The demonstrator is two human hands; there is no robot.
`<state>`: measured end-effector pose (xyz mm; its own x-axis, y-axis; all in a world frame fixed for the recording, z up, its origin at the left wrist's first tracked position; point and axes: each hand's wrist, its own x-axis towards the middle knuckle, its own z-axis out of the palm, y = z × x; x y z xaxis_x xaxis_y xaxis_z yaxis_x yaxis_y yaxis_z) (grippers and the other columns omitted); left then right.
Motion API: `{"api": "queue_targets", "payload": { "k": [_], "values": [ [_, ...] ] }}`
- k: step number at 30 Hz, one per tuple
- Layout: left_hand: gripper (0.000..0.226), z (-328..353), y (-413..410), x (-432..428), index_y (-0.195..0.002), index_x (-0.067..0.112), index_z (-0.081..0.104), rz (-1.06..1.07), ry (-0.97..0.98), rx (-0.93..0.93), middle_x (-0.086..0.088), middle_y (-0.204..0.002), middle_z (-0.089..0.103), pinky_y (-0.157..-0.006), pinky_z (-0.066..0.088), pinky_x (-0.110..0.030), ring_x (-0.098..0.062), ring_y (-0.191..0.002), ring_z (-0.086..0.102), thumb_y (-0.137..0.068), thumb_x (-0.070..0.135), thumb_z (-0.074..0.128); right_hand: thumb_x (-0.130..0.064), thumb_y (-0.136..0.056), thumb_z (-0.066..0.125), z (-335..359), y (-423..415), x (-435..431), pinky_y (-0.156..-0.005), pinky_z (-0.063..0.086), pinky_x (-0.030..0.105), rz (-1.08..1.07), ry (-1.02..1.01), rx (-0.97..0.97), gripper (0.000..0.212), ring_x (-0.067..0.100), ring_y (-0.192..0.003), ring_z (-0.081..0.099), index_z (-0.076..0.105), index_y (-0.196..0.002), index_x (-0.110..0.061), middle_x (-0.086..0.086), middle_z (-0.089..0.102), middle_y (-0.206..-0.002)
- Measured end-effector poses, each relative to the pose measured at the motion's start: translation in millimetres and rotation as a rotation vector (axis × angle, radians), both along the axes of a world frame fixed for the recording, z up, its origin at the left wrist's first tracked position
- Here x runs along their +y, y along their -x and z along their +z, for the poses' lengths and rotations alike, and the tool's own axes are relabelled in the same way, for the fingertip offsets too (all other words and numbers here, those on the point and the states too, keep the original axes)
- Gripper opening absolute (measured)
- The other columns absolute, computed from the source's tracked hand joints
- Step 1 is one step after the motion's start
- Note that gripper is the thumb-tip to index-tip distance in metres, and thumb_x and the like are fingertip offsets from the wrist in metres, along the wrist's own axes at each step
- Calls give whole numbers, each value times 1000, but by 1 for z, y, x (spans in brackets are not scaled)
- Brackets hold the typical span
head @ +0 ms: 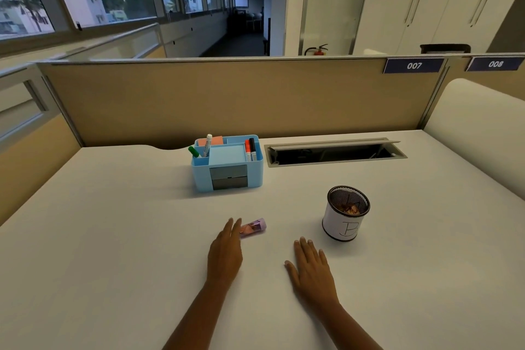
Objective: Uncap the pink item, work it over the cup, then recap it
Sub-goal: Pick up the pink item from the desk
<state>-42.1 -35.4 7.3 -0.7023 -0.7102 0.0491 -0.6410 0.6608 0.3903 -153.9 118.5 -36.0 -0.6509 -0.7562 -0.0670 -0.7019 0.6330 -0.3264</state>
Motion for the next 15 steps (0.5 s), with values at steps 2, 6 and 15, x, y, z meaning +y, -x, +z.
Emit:
{"api": "queue_targets", "payload": {
  "k": [2, 6, 15],
  "values": [
    [45, 2, 7, -4, -140, 16, 24, -16, 3, -8, -4, -153, 23, -107, 34, -26, -18, -133, 37, -96, 11, 34, -43, -96, 23, 1, 0, 0, -119, 0, 35, 2, -4, -8, 58, 18, -145, 1, 4, -144, -16, 5, 3, -158],
    [37, 4, 14, -4, -132, 13, 39, 23, 10, -19, -7, -135, 50, -94, 43, -27, -20, -114, 54, -95, 15, 39, -41, -96, 24, 5, 2, -2, -119, 1, 35, -5, -7, -50, 57, 19, -145, 3, 8, -144, -16, 5, 5, -158],
    [33, 1, 23, 34, -122, 3, 48, 221, -472, 365, -21, -116, 60, -84, 51, -33, -30, -102, 60, -90, 7, 51, -27, -97, 37, 27, -5, -11, -107, 30, 28, -117, 361, -363, 39, 20, -129, 40, 40, -132, -9, 10, 42, -142]
  ]
}}
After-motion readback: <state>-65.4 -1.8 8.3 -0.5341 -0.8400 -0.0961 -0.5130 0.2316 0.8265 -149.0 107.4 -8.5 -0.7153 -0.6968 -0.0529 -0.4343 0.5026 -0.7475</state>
